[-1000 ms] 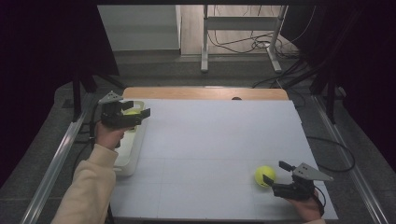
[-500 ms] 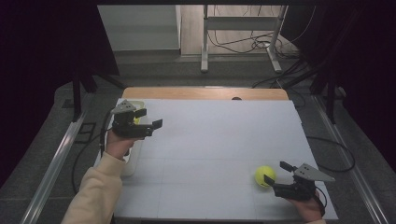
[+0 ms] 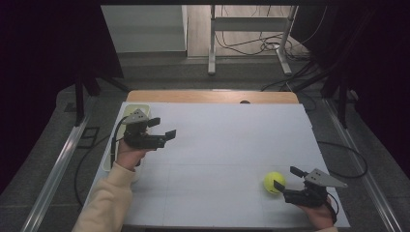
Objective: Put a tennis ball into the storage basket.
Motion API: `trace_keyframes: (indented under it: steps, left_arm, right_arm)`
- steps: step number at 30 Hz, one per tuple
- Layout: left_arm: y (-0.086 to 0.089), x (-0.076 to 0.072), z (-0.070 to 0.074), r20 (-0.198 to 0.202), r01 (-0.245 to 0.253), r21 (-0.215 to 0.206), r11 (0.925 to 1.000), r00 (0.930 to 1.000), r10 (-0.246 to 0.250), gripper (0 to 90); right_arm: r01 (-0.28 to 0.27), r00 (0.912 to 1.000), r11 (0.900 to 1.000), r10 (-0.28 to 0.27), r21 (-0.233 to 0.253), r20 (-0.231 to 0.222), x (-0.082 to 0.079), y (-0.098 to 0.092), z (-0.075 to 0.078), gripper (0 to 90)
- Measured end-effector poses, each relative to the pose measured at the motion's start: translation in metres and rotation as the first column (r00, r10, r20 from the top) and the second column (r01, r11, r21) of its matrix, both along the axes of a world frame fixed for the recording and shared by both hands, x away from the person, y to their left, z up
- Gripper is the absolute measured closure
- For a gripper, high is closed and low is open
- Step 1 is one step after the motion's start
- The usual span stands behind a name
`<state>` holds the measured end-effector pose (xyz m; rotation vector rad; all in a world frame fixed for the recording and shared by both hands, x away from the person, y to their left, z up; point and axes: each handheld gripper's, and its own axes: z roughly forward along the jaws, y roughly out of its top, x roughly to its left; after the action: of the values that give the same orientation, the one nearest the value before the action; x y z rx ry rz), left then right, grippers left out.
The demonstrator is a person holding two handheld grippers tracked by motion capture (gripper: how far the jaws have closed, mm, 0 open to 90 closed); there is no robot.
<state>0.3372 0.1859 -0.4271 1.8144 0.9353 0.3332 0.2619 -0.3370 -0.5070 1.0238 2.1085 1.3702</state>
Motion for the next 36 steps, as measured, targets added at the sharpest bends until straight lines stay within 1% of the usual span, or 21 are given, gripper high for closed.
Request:
trace_keyframes:
  steps: [2, 4, 7, 10, 14, 21, 24, 28, 32, 33, 36]
  left_arm:
    - [-0.005, -0.002, -0.004, -0.005, 0.013, -0.011, 0.9998, 0.9999, -0.013, 15.1]
    - [-0.010, -0.003, -0.005, -0.010, 0.024, 0.003, 0.9997, 0.9997, -0.024, 14.8]
    - [-0.013, -0.004, -0.006, -0.013, 0.030, -0.006, 0.9995, 0.9995, -0.031, 15.1]
    - [-0.021, -0.005, -0.008, -0.014, 0.041, 0.002, 0.9992, 0.9991, -0.041, 15.0]
    - [-0.030, -0.007, -0.008, -0.007, 0.058, 0.008, 0.9983, 0.9983, -0.058, 15.1]
    - [-0.038, -0.011, -0.008, 0.000, 0.083, 0.010, 0.9965, 0.9966, -0.083, 15.0]
    - [-0.039, -0.014, -0.008, 0.003, 0.081, 0.005, 0.9967, 0.9967, -0.081, 15.1]
    - [-0.041, -0.016, -0.008, 0.009, 0.082, 0.006, 0.9966, 0.9966, -0.082, 15.1]
    - [-0.045, -0.020, -0.010, 0.017, 0.090, 0.008, 0.9959, 0.9958, -0.090, 15.1]
    - [-0.047, -0.021, -0.010, 0.019, 0.095, 0.014, 0.9954, 0.9953, -0.095, 15.2]
    - [-0.050, -0.022, -0.012, 0.015, 0.107, 0.020, 0.9941, 0.9941, -0.107, 15.2]
  right_arm:
    - [0.000, 1.0000, 1.000, 0.000, -0.002, 0.000, 0.000, 0.000, 0.000, 13.8]
    - [-0.001, 1.0000, 1.000, 0.001, -0.002, 0.000, 0.000, 0.000, 0.000, 13.8]
    - [-0.002, 1.0000, 1.000, 0.002, -0.003, 0.001, 0.001, 0.001, 0.000, 13.8]
    - [-0.004, 1.0000, 1.000, 0.004, -0.005, 0.001, 0.000, 0.001, 0.000, 13.8]
    - [-0.005, 1.0000, 1.000, 0.005, -0.008, 0.002, 0.000, 0.001, 0.000, 13.8]
    - [0.000, 1.0000, 1.000, 0.000, -0.006, 0.000, 0.000, 0.000, 0.000, 13.9]
    - [0.007, 1.0000, 1.000, -0.007, 0.002, 0.000, 0.000, 0.000, 0.000, 13.8]
    - [0.008, 1.0000, 1.000, -0.008, -0.001, 0.001, 0.000, 0.000, 0.000, 13.8]
    - [0.007, 1.0000, 1.000, -0.007, 0.000, -0.001, 0.002, 0.001, 0.000, 13.8]
    - [0.009, 1.0000, 1.000, -0.009, 0.000, -0.001, 0.002, 0.001, 0.001, 13.8]
    - [0.008, 1.0000, 1.000, -0.008, 0.003, 0.004, 0.001, 0.002, 0.001, 13.8]
